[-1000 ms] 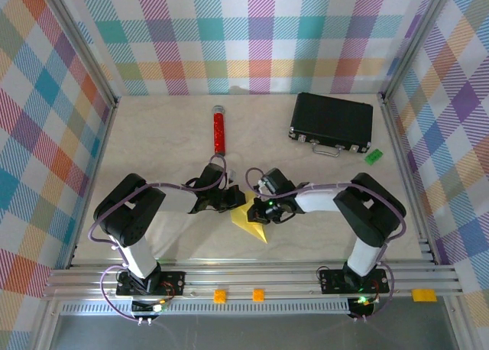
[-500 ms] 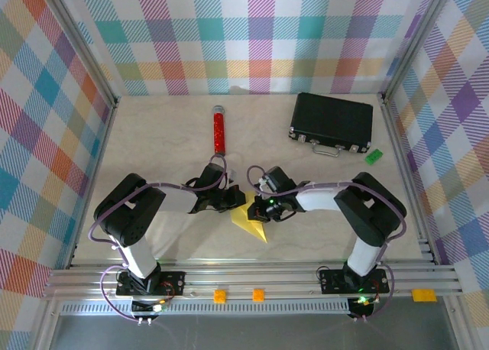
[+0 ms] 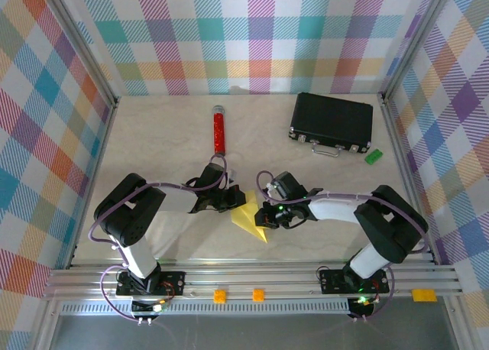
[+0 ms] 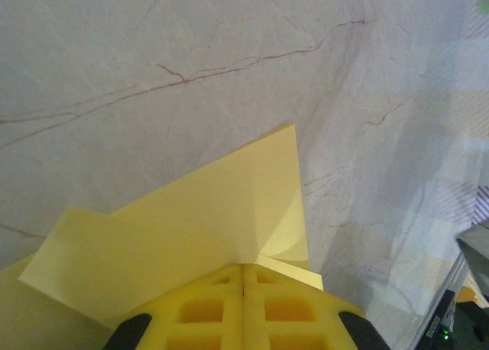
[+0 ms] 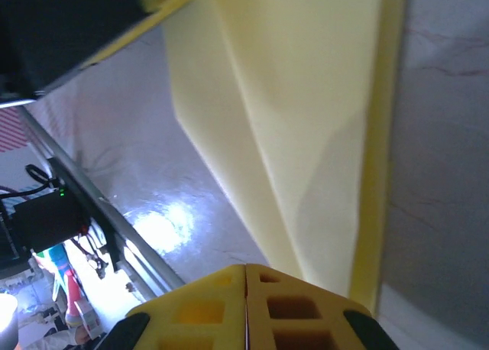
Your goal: Fold a paper plane with a square sheet of paper (pick it up from the middle)
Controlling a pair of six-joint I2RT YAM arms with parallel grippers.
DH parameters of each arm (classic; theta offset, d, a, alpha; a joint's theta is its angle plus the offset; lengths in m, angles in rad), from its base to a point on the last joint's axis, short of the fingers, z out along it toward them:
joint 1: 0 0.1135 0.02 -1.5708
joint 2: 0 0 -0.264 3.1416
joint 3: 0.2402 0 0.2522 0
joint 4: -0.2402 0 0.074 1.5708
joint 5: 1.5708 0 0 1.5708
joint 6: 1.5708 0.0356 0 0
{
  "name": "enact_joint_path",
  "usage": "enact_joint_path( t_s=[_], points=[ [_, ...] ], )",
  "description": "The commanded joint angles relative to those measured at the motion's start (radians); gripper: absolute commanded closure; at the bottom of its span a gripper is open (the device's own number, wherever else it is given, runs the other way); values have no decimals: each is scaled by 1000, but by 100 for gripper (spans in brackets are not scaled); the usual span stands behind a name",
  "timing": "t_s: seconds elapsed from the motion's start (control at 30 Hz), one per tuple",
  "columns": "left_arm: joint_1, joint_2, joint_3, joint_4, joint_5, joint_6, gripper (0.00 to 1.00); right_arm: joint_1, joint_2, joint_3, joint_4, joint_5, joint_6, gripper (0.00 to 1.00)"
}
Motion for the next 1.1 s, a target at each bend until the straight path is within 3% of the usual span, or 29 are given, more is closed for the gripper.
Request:
enact_joint_path(
  t_s=[0.0, 0.23, 0.43, 0.7, 0.97, 1.07],
  points=[
    [8, 48, -11, -110, -57, 32, 100, 3, 12, -2, 28, -57, 0, 91],
    [8, 47, -6, -116, -56, 33, 100, 5, 37, -57, -14, -42, -16, 92],
    [8, 48, 1, -125, -57, 39, 100, 6, -58, -160, -19, -31, -15, 93],
    [8, 42, -2, -121, -55, 36, 100, 4, -166, -91, -89, 21, -19, 92],
    [8, 29, 8, -127, -55, 34, 100, 0, -7, 50, -28, 96, 80, 93],
    [8, 28, 11, -128, -51, 34, 100, 1, 59, 67, -24, 56, 71, 93]
  ],
)
